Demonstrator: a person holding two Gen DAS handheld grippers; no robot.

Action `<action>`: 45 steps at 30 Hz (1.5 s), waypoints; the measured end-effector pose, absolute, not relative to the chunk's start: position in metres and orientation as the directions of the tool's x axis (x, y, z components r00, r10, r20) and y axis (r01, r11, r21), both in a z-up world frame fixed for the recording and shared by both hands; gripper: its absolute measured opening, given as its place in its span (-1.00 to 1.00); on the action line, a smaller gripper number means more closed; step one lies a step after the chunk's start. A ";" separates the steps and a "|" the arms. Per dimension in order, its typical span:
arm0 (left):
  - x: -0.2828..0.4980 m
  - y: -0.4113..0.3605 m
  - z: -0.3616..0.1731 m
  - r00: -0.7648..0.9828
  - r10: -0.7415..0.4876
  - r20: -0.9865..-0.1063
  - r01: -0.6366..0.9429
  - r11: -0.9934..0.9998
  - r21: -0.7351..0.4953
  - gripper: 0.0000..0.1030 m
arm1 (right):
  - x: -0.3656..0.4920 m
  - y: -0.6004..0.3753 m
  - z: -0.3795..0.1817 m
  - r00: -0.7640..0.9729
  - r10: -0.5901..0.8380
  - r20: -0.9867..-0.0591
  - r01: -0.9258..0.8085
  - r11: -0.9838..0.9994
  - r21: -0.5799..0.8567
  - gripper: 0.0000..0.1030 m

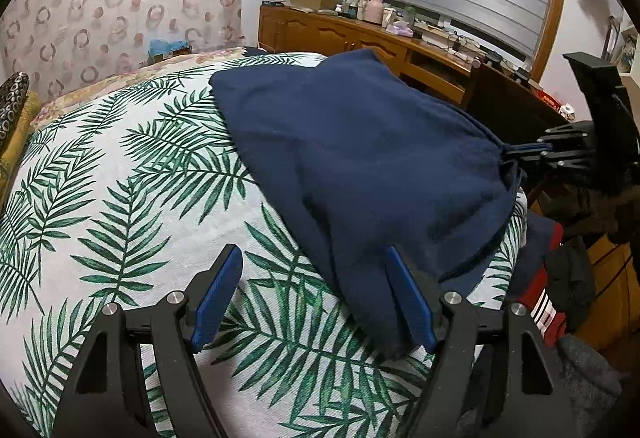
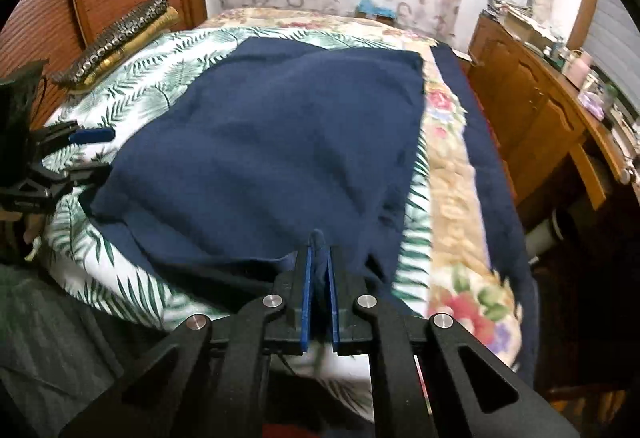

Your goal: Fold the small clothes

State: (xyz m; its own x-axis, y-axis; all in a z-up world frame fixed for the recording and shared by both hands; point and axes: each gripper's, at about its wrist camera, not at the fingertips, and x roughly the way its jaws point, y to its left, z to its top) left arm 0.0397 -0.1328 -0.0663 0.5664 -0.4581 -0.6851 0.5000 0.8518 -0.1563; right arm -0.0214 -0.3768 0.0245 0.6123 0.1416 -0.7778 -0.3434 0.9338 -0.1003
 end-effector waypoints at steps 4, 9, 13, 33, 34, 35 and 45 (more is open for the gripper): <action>0.039 -0.136 -0.065 0.562 -0.463 -0.685 0.508 0.847 -0.155 0.46 | -0.022 -0.373 0.026 0.616 0.084 -0.783 -0.301 0.944 -0.136 -0.86; 0.038 -0.139 -0.064 0.557 -0.462 -0.690 0.513 0.845 -0.151 0.46 | -0.027 -0.351 0.034 0.683 0.043 -0.729 -0.272 0.941 -0.200 -0.10; 0.036 -0.141 -0.064 0.558 -0.459 -0.692 0.521 0.842 -0.139 0.46 | -0.039 -0.348 0.029 0.697 0.085 -0.712 -0.277 0.948 -0.159 0.01; 0.032 -0.155 -0.070 0.479 -0.492 -0.727 0.558 0.810 -0.180 -0.17 | -0.023 -0.398 -0.037 0.607 0.229 -0.761 -0.310 0.950 0.039 -0.25; 0.032 -0.155 -0.070 0.471 -0.500 -0.727 0.565 0.804 -0.187 -0.36 | -0.028 -0.397 -0.036 0.603 0.242 -0.760 -0.322 0.946 0.046 -0.33; 0.032 -0.156 -0.070 0.463 -0.505 -0.728 0.571 0.798 -0.191 -0.41 | -0.029 -0.397 -0.036 0.600 0.248 -0.761 -0.333 0.942 0.044 -0.48; 0.046 -0.146 -0.029 0.471 -0.587 -0.658 0.605 0.758 -0.242 -0.87 | -0.034 -0.409 0.009 0.679 0.344 -0.648 -0.378 0.921 0.093 -0.83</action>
